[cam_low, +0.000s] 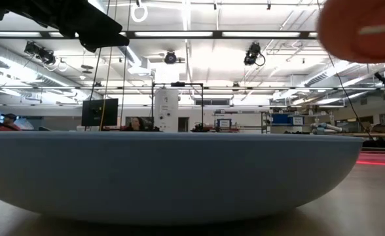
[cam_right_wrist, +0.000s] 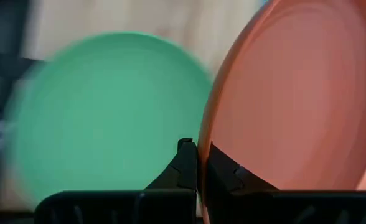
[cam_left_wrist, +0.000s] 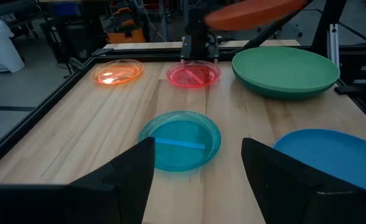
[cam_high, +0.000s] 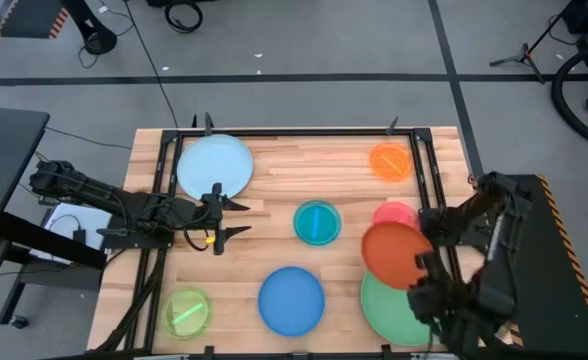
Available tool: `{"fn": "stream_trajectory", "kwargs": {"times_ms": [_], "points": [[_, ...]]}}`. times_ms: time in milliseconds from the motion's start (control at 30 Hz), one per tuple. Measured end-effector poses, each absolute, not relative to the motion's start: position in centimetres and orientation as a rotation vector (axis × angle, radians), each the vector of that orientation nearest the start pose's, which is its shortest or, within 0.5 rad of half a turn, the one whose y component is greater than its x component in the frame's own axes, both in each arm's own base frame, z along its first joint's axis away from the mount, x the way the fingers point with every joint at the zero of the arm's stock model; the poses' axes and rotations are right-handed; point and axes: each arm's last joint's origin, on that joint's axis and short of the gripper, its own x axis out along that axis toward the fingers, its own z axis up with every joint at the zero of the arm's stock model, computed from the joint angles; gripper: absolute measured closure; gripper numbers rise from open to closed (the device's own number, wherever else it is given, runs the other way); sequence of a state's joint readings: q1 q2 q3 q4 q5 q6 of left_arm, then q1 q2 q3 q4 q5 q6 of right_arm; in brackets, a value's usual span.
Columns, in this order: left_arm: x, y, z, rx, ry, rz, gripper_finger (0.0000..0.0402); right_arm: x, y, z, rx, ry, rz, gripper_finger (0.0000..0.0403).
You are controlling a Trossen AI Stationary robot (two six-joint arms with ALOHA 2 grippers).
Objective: Stack plastic plates
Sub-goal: Stack the orange plate on top of the green plate
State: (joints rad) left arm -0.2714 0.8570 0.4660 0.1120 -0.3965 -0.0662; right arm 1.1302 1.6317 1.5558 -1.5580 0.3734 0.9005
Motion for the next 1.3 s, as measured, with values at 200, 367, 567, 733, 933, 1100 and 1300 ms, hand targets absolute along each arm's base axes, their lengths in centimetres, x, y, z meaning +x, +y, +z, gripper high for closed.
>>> {"fn": "stream_trajectory", "kwargs": {"times_ms": [200, 367, 567, 733, 933, 1100, 1300], "points": [[18.3, -4.0, 23.9, 0.026, 0.259, 0.132, 0.0155, 11.4, 28.5, 31.8, -0.288, 1.282, 0.014, 0.0391], [18.3, -4.0, 23.9, 0.026, 0.260, 0.133, 0.0155, 10.4, 30.8, 30.5, -0.221, 1.328, -0.039, 0.0391], [18.3, -4.0, 23.9, 0.026, 0.260, 0.133, 0.0155, 10.3, 33.0, 28.2, -0.133, 1.424, -0.138, 0.0391], [18.3, -4.0, 23.9, 0.026, 0.260, 0.133, 0.0155, 11.1, 34.6, 26.4, -0.108, 1.426, -0.201, 0.0391], [18.3, -4.0, 23.9, 0.026, 0.260, 0.133, 0.0155, 13.5, 35.1, 23.7, -0.135, 1.430, -0.280, 0.0390], [18.3, -4.0, 23.9, 0.026, 0.260, 0.133, 0.0155, 15.4, 35.6, 20.7, -0.225, 1.461, -0.283, 0.0390], [18.3, -4.0, 23.9, 0.026, 0.260, 0.133, 0.0155, 16.8, 36.2, 17.5, -0.285, 1.507, -0.284, 0.0379]]}}
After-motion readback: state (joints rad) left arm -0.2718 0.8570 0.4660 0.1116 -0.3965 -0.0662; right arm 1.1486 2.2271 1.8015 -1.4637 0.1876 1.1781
